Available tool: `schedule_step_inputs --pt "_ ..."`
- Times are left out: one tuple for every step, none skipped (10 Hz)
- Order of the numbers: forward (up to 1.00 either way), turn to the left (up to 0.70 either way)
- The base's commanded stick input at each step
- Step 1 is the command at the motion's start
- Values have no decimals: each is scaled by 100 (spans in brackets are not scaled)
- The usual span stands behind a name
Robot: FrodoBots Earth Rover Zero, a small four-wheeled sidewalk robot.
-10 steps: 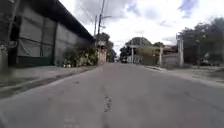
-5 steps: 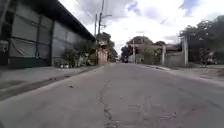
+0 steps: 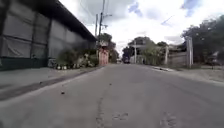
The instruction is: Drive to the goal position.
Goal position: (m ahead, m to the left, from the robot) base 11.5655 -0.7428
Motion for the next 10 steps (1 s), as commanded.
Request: schedule_step_inputs --pt "100 35" --pt "100 12" --pt "100 0" --pt "100 0" --pt "100 0" --pt "100 0" --pt "100 0" --pt "100 0" --pt "100 0" --pt "100 0"
